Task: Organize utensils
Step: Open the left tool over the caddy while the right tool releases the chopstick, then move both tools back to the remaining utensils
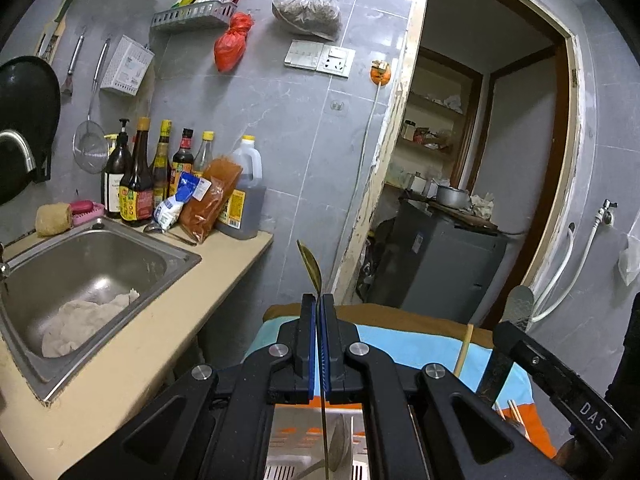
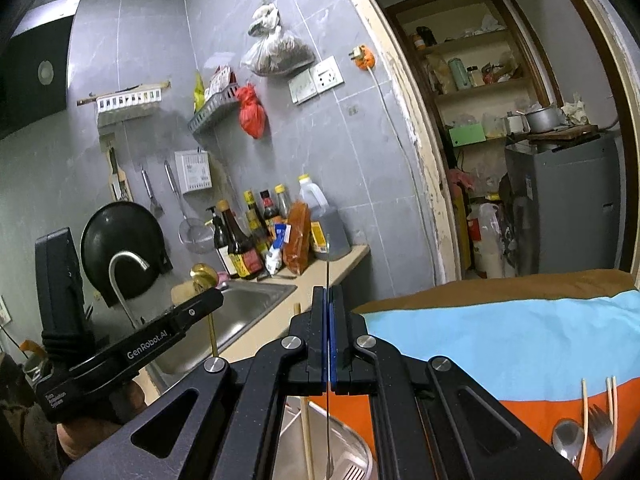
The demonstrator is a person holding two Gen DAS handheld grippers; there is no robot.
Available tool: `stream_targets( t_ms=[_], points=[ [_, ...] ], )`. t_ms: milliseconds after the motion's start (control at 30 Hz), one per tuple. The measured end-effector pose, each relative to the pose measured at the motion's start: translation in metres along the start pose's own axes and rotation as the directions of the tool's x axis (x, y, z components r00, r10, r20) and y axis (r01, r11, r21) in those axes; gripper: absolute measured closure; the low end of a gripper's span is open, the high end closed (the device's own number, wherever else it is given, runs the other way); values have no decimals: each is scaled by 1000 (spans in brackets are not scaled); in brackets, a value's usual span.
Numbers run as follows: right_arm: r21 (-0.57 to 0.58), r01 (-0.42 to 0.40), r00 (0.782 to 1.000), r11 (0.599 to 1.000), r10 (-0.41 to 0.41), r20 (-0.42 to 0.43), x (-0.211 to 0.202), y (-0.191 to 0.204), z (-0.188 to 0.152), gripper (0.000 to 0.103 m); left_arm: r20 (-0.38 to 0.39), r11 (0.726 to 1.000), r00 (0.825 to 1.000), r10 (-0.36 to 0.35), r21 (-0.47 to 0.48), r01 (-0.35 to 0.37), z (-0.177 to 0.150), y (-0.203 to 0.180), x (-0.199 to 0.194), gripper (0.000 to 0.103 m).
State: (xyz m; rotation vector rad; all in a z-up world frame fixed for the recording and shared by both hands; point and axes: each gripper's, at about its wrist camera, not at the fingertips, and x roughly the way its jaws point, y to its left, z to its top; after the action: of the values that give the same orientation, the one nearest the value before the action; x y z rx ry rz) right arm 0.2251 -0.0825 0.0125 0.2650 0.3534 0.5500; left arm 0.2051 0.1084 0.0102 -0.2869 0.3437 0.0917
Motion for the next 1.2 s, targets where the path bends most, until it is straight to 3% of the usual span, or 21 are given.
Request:
stream_targets(
  t_ms=[267,333,467,533,633,800,933,967,1033,1133,1200],
  points=[
    [28,4,999,1000,-3,-46,4,-6,-5,101,-71,999,997,-33,-37,30,-6,4,5,96],
    [31,5,998,999,-3,-62,5,-7,-5,99,-88,999,996,-32,-38,29,-7,2,5,85],
    [55,6,998,998,-3,-57,0,-12,-5,98,-99,998,994,-46,-39,43,-7,-1,2,77],
    [64,14,999,998,-11,-50,-3,-14,-4,98,-100,998,994,-49,-42,45,-7,-3,-1,62],
    [71,37,999,997,-35,-35,-10,-20,-2,98,-78,997,995,-58,-53,54,-5,-8,-6,49],
    [82,82,997,993,-82,-2,-26,-35,4,69,-49,999,997,-52,-20,51,-2,-26,-13,35],
    [70,127,991,989,-129,20,-42,-48,12,68,-17,999,999,-50,4,50,1,-45,-20,17],
    [65,137,990,988,-139,25,-46,-50,14,64,-7,999,999,-48,13,48,2,-50,-21,14],
    [47,177,983,983,-179,50,-59,-57,20,48,15,998,999,-49,31,48,3,-62,-25,5],
    [31,217,973,976,-219,79,-77,-67,29,30,38,998,998,-50,46,48,2,-77,-30,0],
    [17,255,962,967,-255,98,-91,-76,34,10,43,997,998,-55,57,53,1,-88,-31,0]
  ],
)
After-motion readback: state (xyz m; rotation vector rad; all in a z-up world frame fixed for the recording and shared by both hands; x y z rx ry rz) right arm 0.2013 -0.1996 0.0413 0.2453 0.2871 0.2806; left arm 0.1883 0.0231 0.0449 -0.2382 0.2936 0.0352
